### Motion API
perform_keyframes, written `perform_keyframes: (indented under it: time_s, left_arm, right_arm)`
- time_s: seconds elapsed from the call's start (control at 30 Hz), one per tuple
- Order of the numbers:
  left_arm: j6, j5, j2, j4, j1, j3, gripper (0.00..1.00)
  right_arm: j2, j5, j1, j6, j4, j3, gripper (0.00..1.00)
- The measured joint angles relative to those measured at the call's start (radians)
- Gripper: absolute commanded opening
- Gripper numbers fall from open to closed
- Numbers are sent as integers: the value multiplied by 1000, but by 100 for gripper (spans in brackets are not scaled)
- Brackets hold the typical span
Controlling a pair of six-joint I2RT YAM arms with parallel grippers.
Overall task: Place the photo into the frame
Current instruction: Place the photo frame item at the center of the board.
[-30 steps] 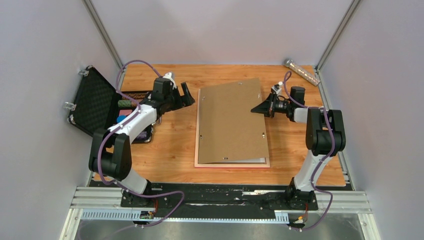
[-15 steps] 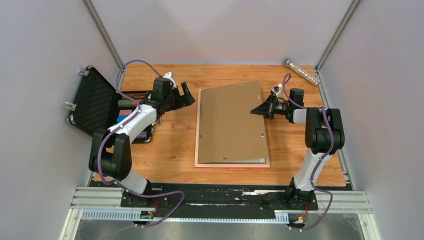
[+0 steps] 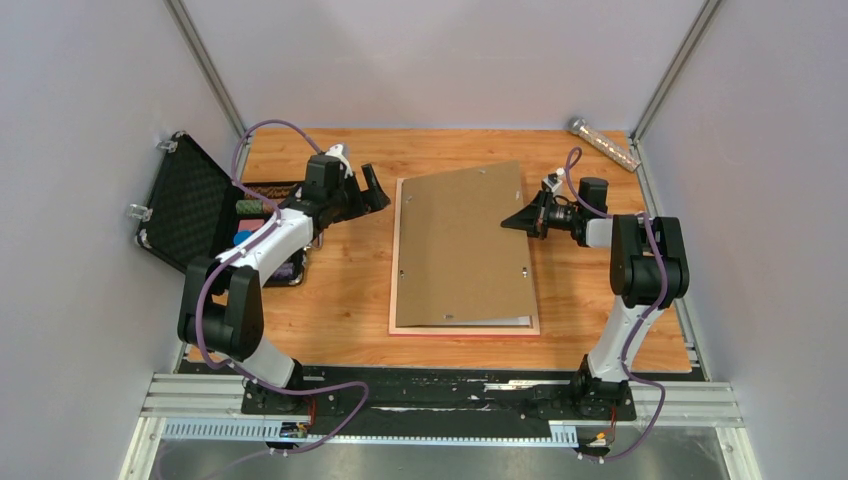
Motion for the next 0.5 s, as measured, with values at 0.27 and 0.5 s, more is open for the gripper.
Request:
perform_keyframes:
  time_s: [0.27, 0.5]
  left_arm:
    - [0, 1, 0, 0, 1, 0, 100]
    - [-1, 4, 0, 0, 1, 0, 100]
  right_arm:
    - [18, 1, 0, -4, -2, 0, 0]
    - [32, 4, 0, -19, -23, 0, 0]
